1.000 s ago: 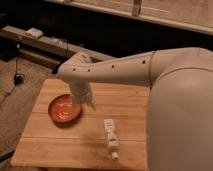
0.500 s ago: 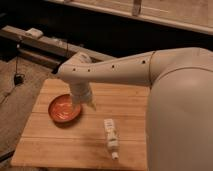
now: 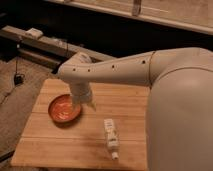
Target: Place the bottle in the ceramic bowl
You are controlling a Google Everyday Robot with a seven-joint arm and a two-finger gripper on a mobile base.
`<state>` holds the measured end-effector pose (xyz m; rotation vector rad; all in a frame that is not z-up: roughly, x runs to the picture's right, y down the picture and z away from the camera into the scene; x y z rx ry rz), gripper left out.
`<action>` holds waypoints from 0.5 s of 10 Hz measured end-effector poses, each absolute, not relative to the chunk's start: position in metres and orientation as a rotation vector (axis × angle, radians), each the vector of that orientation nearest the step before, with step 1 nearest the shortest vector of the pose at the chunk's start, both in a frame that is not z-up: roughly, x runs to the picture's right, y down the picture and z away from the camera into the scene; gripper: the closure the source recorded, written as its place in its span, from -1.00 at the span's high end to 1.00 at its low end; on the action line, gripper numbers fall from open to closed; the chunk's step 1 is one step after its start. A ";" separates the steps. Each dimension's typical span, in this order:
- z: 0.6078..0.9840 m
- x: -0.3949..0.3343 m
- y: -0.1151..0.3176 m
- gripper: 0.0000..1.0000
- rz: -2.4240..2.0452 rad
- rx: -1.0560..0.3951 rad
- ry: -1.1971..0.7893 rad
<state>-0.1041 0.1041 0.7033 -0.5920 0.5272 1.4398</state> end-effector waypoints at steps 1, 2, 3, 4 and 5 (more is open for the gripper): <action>0.703 -0.104 0.104 0.30 1.440 -0.592 0.527; 0.703 -0.104 0.104 0.30 1.439 -0.592 0.527; 0.703 -0.104 0.104 0.30 1.439 -0.592 0.527; 0.703 -0.105 0.104 0.30 1.440 -0.593 0.526; 0.704 -0.103 0.104 0.30 1.433 -0.598 0.522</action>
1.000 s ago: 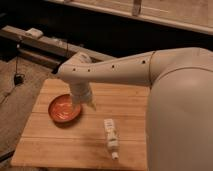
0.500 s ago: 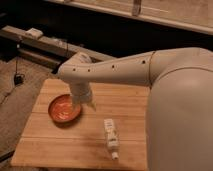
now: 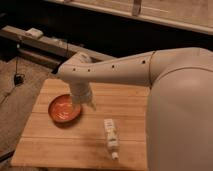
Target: Place the bottle in the ceramic bowl
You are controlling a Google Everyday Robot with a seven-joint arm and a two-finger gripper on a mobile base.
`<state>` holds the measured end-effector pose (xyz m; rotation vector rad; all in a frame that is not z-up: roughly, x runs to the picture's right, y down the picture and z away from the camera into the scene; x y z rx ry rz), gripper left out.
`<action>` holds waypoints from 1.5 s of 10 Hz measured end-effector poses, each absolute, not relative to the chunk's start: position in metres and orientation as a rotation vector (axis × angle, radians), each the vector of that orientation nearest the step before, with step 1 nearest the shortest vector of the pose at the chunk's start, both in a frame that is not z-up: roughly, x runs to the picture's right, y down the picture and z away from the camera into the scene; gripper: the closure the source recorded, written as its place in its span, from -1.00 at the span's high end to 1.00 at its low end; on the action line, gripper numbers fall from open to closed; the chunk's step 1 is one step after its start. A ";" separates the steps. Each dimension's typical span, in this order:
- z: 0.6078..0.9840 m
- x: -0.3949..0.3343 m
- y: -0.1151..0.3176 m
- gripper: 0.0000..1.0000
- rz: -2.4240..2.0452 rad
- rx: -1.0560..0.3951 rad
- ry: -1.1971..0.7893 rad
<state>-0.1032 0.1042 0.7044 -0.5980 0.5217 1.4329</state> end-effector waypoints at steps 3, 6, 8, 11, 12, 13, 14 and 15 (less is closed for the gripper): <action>0.707 -0.079 0.117 0.30 1.418 -0.598 0.521; 0.722 -0.039 0.151 0.30 1.406 -0.595 0.514; 0.740 -0.030 0.170 0.30 1.384 -0.593 0.506; 0.758 -0.013 0.183 0.30 1.383 -0.597 0.518; 0.762 -0.011 0.183 0.30 1.381 -0.599 0.520; 0.765 -0.005 0.182 0.30 1.386 -0.599 0.523; 0.767 0.006 0.181 0.30 1.396 -0.595 0.533; 0.768 0.017 0.183 0.30 1.403 -0.595 0.549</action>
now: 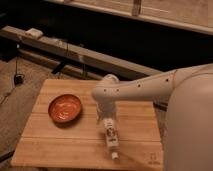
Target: Place the bottle in the ceramic bowl
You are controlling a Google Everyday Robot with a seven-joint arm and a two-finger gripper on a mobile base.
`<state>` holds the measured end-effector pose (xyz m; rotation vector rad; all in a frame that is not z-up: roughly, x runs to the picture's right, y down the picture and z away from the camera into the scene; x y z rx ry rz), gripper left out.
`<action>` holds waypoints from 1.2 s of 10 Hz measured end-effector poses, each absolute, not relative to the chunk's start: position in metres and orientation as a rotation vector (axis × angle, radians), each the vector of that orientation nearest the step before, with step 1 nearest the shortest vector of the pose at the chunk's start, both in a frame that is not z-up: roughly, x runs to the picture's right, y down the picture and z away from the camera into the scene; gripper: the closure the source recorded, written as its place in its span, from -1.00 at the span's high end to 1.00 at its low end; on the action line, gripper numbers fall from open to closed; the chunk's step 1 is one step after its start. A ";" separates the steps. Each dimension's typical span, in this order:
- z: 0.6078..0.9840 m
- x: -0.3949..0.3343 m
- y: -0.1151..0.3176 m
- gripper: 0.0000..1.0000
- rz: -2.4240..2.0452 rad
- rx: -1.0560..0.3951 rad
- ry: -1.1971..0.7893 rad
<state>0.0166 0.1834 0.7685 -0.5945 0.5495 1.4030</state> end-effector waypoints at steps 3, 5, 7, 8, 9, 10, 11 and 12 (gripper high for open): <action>0.778 0.024 0.197 0.30 1.421 -0.619 0.568; 0.785 0.023 0.209 0.30 1.425 -0.644 0.579; 0.790 0.022 0.218 0.30 1.434 -0.664 0.587; 0.792 0.024 0.222 0.30 1.438 -0.673 0.594; 0.794 0.022 0.227 0.30 1.439 -0.684 0.599; 0.797 0.020 0.232 0.28 1.438 -0.693 0.608; 0.800 0.019 0.236 0.15 1.442 -0.699 0.625; 0.801 0.018 0.240 -0.04 1.439 -0.703 0.640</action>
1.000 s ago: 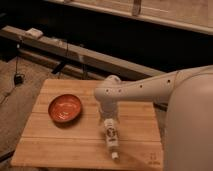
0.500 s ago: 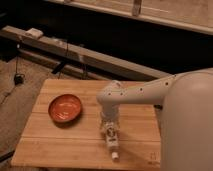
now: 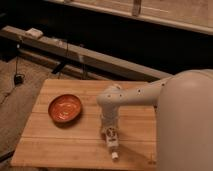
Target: Place the bottle in the ceramic bowl
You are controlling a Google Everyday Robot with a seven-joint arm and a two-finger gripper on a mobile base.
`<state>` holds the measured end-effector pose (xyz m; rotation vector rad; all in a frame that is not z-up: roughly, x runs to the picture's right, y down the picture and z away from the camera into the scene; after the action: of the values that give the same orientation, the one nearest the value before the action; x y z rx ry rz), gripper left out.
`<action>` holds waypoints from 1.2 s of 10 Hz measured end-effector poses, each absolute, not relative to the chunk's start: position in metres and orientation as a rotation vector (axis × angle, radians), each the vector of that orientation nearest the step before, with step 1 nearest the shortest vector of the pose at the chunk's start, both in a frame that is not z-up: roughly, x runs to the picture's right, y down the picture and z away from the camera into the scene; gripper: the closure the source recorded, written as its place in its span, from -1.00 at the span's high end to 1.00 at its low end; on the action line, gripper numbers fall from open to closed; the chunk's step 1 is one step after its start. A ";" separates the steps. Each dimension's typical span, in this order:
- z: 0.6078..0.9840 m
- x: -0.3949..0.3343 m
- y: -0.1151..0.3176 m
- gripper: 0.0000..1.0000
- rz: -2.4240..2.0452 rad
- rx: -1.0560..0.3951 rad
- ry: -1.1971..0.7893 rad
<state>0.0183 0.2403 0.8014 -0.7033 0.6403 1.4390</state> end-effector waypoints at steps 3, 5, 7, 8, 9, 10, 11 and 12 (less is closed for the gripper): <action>0.793 0.015 0.233 -0.68 1.427 -0.693 0.656; 0.780 0.010 0.211 -0.97 1.421 -0.671 0.636; 0.761 -0.008 0.171 -1.00 1.377 -0.636 0.594; 0.759 -0.019 0.156 -1.00 1.357 -0.626 0.577; 0.759 -0.035 0.139 -1.00 1.327 -0.615 0.558; 0.763 -0.049 0.126 -1.00 1.291 -0.606 0.544; 0.768 -0.066 0.112 -1.00 1.249 -0.599 0.531; 0.772 -0.081 0.102 -1.00 1.218 -0.601 0.522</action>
<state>-0.0807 0.1021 0.7722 -0.6010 0.5217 1.2179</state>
